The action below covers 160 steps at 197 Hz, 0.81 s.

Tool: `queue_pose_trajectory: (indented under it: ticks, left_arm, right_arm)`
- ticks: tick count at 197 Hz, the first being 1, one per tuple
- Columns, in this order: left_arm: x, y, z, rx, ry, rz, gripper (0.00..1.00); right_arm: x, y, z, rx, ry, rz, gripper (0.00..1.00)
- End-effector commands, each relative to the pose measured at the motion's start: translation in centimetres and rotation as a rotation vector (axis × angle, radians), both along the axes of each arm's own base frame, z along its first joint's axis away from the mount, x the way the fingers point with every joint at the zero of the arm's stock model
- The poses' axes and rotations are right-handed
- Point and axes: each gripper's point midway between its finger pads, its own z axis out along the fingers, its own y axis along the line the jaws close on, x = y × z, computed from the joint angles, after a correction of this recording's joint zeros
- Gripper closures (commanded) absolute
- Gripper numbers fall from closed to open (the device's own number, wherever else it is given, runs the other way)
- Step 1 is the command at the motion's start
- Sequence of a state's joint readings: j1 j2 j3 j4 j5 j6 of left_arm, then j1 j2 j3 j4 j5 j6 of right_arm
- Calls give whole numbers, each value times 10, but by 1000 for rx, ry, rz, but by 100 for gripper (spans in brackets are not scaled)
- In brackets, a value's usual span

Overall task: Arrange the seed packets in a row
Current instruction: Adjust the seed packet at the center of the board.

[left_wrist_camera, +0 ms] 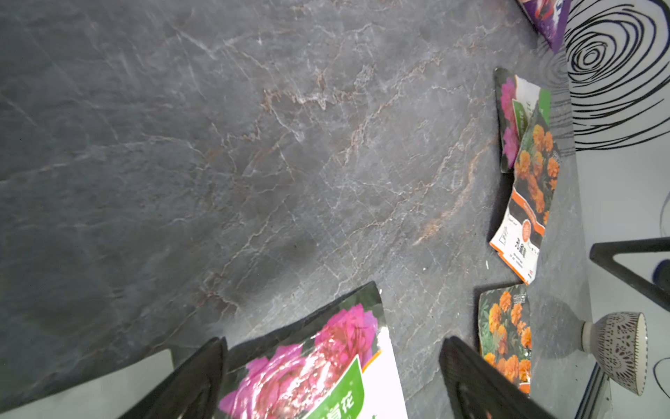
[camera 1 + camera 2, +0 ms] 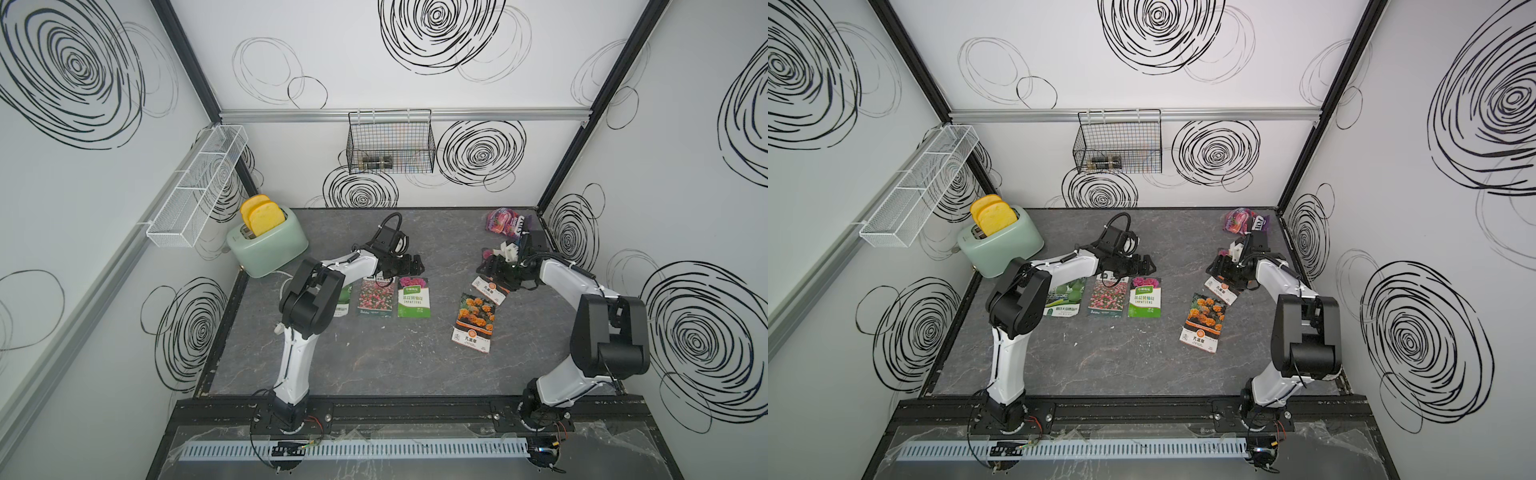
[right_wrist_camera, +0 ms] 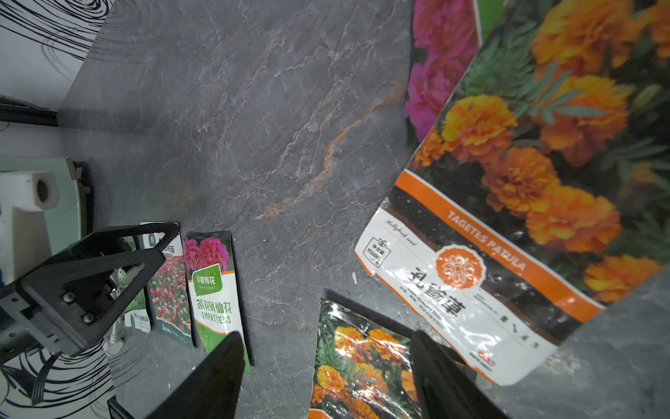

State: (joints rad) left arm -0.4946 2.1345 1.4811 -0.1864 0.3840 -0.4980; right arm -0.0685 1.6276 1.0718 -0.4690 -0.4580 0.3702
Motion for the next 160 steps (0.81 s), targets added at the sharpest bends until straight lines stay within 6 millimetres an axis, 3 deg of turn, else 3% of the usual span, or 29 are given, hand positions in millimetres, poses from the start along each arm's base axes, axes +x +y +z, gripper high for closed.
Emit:
queue_pose_trajectory:
  ticks: [1, 160]
  left_arm:
    - [3, 3, -5, 11, 0, -10, 4]
    - [5, 21, -17, 48, 21, 2, 4]
  right_arm:
    - [10, -6, 3, 12, -4, -26, 26]
    - [14, -16, -3, 14, 3, -53, 26]
